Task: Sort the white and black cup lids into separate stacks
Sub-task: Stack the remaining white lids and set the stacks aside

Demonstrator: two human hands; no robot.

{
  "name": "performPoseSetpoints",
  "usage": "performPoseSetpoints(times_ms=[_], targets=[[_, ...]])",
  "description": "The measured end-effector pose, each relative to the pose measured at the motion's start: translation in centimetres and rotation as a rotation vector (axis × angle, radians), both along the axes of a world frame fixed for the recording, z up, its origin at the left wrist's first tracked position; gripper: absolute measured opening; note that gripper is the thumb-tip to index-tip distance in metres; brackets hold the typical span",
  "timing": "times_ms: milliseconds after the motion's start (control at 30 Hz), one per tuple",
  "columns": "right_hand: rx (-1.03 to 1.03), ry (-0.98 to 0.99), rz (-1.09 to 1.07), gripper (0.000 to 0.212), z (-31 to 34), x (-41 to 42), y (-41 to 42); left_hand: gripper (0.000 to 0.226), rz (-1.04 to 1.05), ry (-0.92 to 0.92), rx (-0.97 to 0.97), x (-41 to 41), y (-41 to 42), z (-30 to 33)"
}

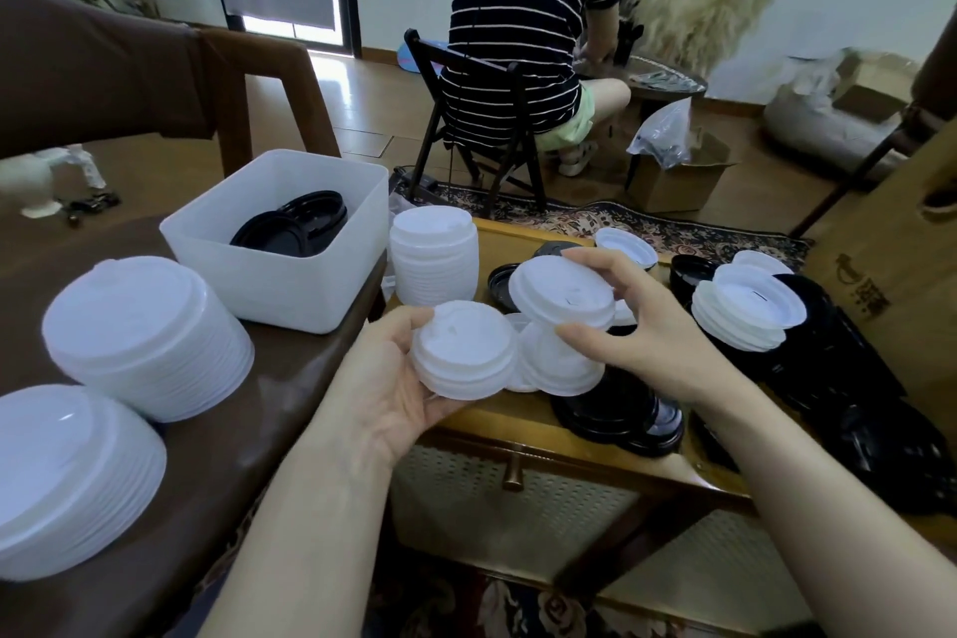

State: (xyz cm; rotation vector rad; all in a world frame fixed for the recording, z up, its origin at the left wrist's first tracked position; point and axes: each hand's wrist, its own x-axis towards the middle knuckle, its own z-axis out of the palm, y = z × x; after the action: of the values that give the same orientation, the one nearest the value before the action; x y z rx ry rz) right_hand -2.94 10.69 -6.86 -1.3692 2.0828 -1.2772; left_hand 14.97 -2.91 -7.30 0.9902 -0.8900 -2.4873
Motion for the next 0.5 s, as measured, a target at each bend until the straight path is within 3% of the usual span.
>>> performPoseSetpoints(times_ms=[233, 500], targets=[[0.251, 0.035, 0.345, 0.07, 0.5, 0.9, 0.5, 0.037, -0.204, -0.104, -0.114, -1.5, 0.2, 0.2], [0.205, 0.021, 0.242, 0.067, 0.2, 1.5, 0.0, 0.034, -0.215, -0.092, -0.158, -1.6, 0.4, -0.2]])
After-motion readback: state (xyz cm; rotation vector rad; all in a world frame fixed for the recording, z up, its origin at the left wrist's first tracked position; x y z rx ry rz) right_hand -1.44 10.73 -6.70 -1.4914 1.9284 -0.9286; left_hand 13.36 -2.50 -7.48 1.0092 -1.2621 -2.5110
